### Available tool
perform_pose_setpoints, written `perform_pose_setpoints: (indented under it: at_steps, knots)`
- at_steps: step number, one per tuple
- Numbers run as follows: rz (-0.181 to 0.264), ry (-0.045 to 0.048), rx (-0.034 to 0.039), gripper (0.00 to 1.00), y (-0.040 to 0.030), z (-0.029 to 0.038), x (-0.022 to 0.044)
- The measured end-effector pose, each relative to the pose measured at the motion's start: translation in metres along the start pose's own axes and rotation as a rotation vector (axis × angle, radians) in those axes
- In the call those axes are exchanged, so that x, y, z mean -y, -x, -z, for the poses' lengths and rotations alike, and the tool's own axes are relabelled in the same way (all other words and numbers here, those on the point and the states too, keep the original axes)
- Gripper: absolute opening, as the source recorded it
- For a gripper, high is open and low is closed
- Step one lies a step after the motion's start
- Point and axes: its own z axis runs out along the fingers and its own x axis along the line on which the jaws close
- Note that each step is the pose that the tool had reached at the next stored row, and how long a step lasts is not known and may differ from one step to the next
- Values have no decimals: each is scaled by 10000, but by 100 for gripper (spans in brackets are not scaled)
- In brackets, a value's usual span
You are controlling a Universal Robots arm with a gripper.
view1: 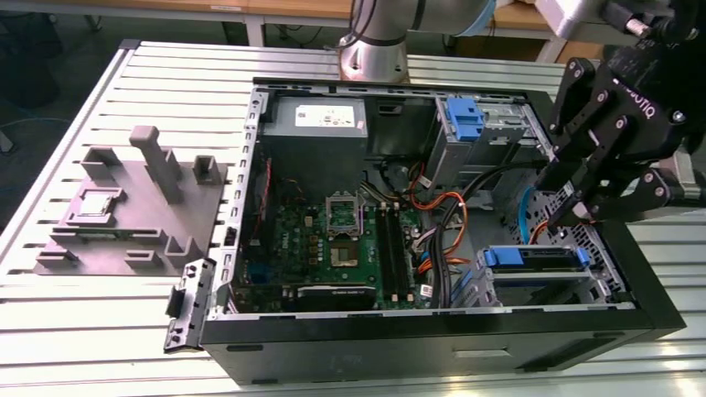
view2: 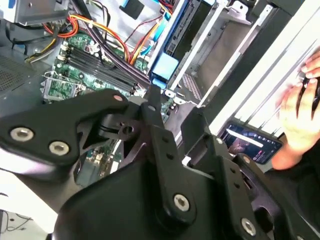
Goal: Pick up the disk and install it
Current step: 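Insert the disk into the insertion slot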
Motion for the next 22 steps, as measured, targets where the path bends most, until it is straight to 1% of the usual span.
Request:
perform_pose_setpoints:
  at_steps: [2, 4, 5, 7, 8, 9, 10, 22]
  knots:
    - [0, 0, 1, 43, -6, -36, 0]
    - [0, -1, 1, 30, -11, -72, 1]
    - [0, 0, 1, 30, -14, -90, 1]
    - [0, 0, 0, 18, -20, -128, 2]
    - [0, 0, 0, 18, -22, -145, 2]
    - [0, 0, 1, 13, -23, -164, 2]
    - [0, 0, 0, 10, -24, -181, 2]
    - [0, 0, 1, 10, -25, -399, 3]
